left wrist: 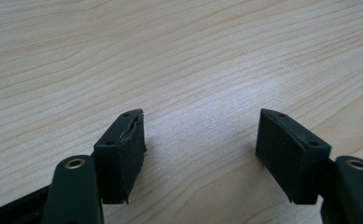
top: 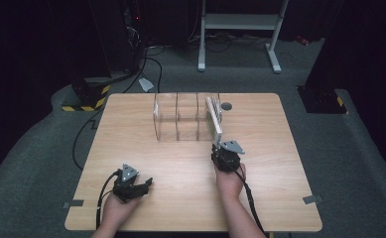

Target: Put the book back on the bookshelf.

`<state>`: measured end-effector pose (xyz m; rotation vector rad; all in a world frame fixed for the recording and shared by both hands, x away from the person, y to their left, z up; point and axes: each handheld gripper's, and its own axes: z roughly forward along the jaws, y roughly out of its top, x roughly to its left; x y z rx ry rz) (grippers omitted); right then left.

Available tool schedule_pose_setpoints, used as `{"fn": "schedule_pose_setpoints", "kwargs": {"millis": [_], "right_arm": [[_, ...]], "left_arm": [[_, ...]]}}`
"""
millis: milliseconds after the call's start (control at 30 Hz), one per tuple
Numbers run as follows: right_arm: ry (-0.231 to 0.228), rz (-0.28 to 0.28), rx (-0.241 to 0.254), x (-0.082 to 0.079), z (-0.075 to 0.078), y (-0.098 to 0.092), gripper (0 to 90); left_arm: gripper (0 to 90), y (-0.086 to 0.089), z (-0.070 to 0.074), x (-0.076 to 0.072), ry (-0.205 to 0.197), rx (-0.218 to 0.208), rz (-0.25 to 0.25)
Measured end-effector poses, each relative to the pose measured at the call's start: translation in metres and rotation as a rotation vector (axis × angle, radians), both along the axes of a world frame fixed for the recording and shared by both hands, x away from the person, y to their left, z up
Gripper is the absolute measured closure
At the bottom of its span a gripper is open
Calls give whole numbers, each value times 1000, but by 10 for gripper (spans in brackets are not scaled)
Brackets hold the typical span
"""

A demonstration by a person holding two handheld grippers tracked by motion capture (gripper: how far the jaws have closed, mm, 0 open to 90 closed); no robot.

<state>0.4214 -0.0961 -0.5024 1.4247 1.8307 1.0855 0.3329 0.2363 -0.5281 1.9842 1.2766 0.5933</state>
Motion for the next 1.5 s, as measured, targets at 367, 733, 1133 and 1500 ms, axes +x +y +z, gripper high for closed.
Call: {"fn": "schedule_pose_setpoints", "kwargs": {"millis": [367, 733, 1133, 1500], "right_arm": [[3, -23, 10, 5, -1, -1, 670], [19, -57, 47, 5, -2, 4, 722], [24, -32, 76, 5, 1, 4, 657], [-38, 32, 46, -15, 8, -9, 710]], "left_arm": [[326, 0, 0, 0, 0, 0, 0], [326, 0, 0, 0, 0, 1, -2], [326, 0, 0, 0, 0, 0, -3], [326, 0, 0, 0, 1, -1, -5]]}}
